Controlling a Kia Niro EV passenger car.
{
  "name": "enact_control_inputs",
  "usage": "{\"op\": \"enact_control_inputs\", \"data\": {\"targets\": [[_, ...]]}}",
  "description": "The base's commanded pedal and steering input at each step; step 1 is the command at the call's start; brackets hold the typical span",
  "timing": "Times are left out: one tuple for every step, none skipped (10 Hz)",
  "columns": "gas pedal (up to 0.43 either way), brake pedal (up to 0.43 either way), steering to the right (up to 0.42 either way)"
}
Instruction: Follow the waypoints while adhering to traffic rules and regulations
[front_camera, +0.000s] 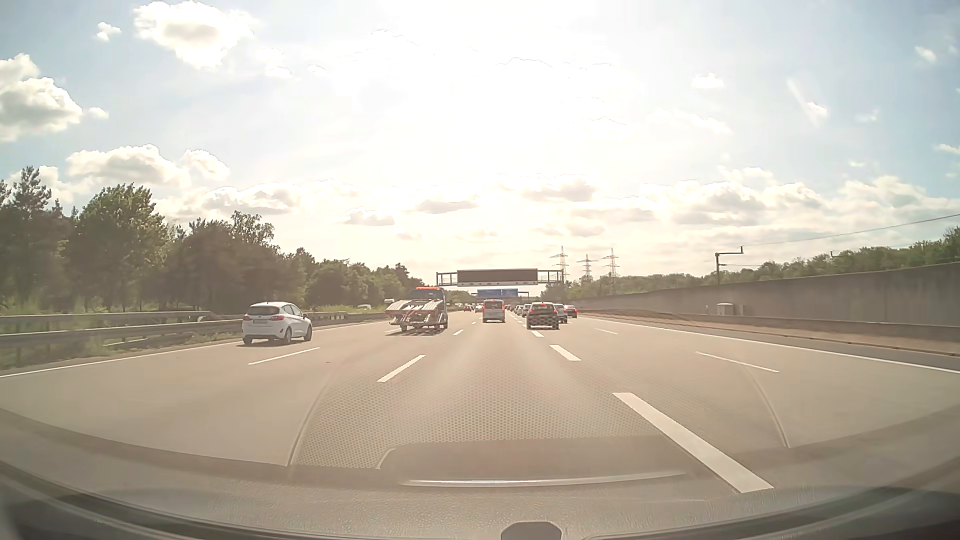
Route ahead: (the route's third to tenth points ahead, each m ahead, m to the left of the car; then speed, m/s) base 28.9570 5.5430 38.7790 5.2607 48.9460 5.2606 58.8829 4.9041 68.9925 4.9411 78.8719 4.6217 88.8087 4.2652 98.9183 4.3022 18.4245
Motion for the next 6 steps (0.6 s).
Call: {"op": "enact_control_inputs", "data": {"targets": [[0.079,0.0,0.0],[0.098,0.0,0.001],[0.13,0.0,0.001],[0.13,0.0,0.0],[0.13,0.0,0.001],[0.138,0.0,0.0]]}}
